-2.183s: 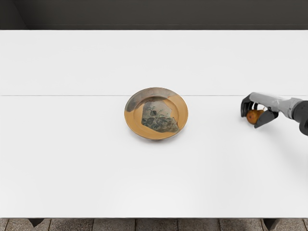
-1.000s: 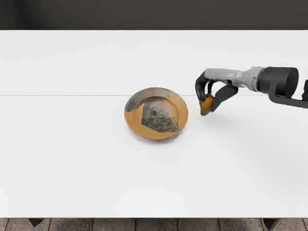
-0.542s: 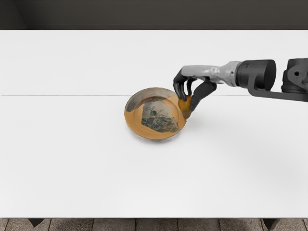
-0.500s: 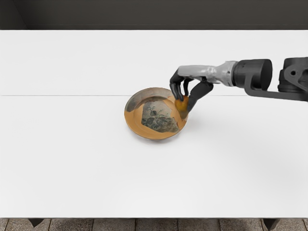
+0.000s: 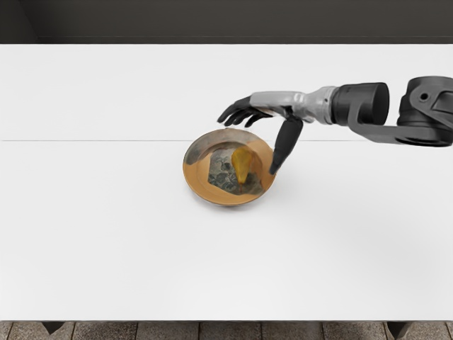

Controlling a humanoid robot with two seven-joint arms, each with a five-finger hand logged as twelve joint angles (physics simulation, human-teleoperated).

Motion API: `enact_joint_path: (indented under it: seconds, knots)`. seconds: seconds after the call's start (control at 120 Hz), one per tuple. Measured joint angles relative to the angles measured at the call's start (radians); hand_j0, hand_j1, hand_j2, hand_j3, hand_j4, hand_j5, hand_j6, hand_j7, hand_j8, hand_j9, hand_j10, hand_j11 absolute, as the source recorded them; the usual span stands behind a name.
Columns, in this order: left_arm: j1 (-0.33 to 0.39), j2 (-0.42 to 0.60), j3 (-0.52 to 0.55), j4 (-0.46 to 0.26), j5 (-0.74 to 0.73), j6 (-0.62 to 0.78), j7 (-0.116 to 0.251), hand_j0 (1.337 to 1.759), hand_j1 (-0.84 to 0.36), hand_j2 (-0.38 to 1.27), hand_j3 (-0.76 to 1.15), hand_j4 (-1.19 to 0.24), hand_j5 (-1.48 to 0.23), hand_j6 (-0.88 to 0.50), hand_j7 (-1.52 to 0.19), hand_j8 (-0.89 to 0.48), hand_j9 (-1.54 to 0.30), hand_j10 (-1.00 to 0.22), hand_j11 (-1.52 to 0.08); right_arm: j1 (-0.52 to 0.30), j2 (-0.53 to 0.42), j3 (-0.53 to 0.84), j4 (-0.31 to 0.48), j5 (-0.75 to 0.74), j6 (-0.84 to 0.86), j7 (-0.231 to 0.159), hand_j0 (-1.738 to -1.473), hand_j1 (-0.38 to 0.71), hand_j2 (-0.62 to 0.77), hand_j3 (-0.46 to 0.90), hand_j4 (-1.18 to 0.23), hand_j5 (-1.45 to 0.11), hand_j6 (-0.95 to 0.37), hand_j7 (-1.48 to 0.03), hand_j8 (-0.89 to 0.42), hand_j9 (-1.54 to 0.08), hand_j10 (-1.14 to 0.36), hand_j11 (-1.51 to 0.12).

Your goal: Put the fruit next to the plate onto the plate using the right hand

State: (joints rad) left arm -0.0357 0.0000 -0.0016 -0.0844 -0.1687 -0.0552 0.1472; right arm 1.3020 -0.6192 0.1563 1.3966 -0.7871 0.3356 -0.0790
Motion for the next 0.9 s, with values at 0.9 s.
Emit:
enact_joint_path:
  seconds: [0.9]
  knots:
    - [-0.001,0.000,0.000,0.000,0.000,0.000,0.000,1.658,0.32,0.00,0.00,-0.02,-0.03,-0.02,-0.03,-0.02,-0.03,-0.02,-0.03,-0.109,-0.336,0.067,-0.049,0.534,0.275,0.009,-1.658,-0.35,0.00,0.00,0.00,0.00,0.00,0.00,0.00,0.00,0.00,0.00]
